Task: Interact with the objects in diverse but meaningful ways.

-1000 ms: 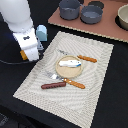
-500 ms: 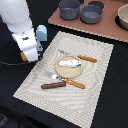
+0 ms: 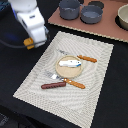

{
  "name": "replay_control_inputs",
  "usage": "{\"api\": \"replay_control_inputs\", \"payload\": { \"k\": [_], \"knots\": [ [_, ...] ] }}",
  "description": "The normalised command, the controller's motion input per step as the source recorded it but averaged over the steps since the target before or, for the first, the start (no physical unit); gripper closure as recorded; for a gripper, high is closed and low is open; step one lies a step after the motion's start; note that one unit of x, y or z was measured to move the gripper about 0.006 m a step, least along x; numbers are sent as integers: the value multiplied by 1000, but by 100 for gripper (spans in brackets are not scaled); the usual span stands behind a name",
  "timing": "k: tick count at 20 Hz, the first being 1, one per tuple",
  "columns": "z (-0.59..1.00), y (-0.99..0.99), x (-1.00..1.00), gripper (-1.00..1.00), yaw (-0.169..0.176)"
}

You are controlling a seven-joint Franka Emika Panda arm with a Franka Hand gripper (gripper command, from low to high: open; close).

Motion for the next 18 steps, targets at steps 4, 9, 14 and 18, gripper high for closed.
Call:
{"api": "replay_control_inputs", "payload": {
  "k": [4,9,14,18],
  "knots": [
    [546,609,764,100,0],
    [455,483,862,100,0],
    [413,378,927,100,-2],
    [371,279,893,100,-26]
  ]
}}
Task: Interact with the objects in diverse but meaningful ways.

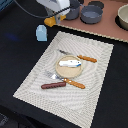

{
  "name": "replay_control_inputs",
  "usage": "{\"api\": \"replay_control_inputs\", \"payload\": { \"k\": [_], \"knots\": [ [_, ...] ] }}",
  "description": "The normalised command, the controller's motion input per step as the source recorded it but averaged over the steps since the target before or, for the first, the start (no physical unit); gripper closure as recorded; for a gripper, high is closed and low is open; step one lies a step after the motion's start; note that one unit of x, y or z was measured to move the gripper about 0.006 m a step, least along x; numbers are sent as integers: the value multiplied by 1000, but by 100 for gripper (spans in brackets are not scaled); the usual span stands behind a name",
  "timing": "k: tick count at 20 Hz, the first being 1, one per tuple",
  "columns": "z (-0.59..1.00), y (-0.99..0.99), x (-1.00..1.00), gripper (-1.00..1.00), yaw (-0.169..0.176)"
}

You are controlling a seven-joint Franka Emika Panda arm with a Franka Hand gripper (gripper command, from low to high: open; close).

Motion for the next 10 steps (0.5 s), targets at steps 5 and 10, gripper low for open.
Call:
{"api": "replay_control_inputs", "payload": {
  "k": [5,10],
  "knots": [
    [275,193,854,100,-55],
    [210,154,842,100,-70]
  ]
}}
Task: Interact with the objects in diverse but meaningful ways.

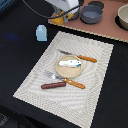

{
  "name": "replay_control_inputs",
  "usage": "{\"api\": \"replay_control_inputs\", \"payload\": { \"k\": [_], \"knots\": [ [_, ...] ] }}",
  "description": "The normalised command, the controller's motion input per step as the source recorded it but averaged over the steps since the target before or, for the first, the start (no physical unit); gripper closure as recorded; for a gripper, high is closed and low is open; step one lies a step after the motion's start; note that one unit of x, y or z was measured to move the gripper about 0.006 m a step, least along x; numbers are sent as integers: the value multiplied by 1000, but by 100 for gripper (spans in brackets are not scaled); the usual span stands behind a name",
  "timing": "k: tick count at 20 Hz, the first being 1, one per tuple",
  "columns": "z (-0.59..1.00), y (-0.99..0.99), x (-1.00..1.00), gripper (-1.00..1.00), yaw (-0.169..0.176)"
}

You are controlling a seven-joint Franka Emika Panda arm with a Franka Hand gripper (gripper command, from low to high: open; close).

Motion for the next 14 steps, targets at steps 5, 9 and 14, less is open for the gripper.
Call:
{"api": "replay_control_inputs", "payload": {
  "k": [5,9,14],
  "knots": [
    [145,131,828,100,-82],
    [6,151,811,100,-86],
    [-71,110,694,100,-78]
  ]
}}
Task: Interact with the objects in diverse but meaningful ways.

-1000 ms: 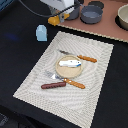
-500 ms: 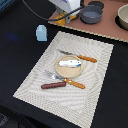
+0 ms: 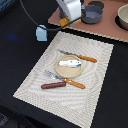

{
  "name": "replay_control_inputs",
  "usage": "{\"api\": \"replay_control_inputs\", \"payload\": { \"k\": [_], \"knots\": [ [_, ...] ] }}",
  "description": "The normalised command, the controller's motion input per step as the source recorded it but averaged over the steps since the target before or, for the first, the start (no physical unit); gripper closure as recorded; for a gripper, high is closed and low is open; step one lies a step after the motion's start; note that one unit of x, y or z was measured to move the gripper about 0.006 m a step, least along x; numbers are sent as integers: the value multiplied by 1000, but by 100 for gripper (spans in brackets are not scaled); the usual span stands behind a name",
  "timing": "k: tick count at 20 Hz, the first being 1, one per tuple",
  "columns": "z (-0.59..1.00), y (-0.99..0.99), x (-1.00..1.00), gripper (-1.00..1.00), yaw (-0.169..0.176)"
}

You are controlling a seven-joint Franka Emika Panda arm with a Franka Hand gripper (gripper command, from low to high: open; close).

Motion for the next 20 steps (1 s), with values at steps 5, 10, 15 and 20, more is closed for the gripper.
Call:
{"api": "replay_control_inputs", "payload": {
  "k": [5,10,15,20],
  "knots": [
    [-285,11,454,100,-46],
    [-228,0,371,100,-31],
    [-241,40,334,100,-8],
    [-198,183,326,-100,0]
  ]
}}
